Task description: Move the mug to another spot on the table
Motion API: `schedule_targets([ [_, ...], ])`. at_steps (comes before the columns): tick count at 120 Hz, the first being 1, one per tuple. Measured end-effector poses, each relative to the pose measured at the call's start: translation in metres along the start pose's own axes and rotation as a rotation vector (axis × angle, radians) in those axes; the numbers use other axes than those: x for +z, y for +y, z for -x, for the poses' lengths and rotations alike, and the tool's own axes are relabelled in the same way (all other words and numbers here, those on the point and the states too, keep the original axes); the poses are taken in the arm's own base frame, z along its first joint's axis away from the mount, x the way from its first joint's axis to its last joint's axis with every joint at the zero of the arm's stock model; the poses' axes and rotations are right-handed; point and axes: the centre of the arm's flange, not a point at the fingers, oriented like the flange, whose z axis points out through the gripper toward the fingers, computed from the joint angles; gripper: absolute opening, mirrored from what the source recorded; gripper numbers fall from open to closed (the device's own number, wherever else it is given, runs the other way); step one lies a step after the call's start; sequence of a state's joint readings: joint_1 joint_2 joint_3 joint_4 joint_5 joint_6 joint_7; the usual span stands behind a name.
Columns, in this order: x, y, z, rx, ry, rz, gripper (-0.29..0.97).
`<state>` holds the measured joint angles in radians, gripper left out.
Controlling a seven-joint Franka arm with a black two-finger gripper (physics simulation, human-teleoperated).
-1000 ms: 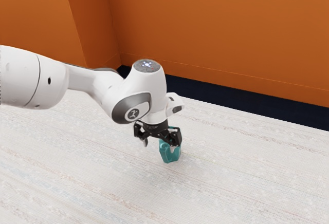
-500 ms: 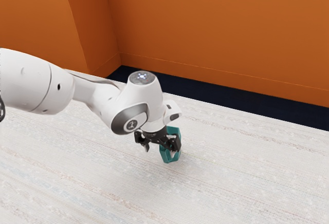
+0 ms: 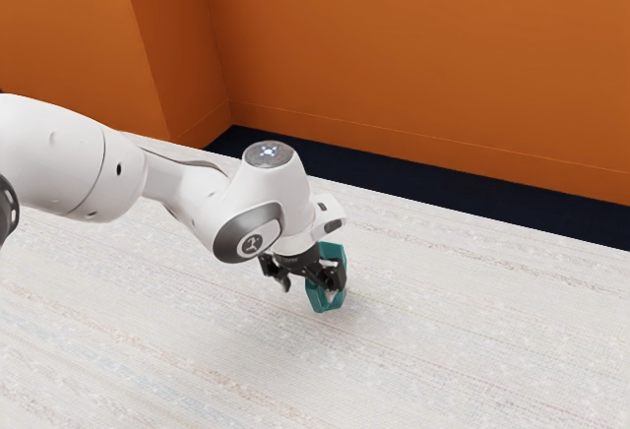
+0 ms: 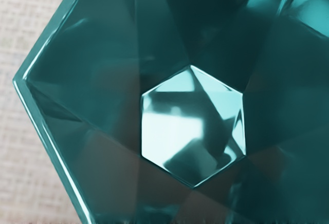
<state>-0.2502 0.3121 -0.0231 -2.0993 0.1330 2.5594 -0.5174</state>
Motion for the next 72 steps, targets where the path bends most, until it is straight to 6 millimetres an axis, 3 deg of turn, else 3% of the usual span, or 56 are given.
schedule_targets([
  [46,0.0006,0.0013,0.0014,0.013,-0.001,0.0,0.24],
  [72,0.0008,0.0019,0.0021,0.017,-0.002,-0.003,0.18],
])
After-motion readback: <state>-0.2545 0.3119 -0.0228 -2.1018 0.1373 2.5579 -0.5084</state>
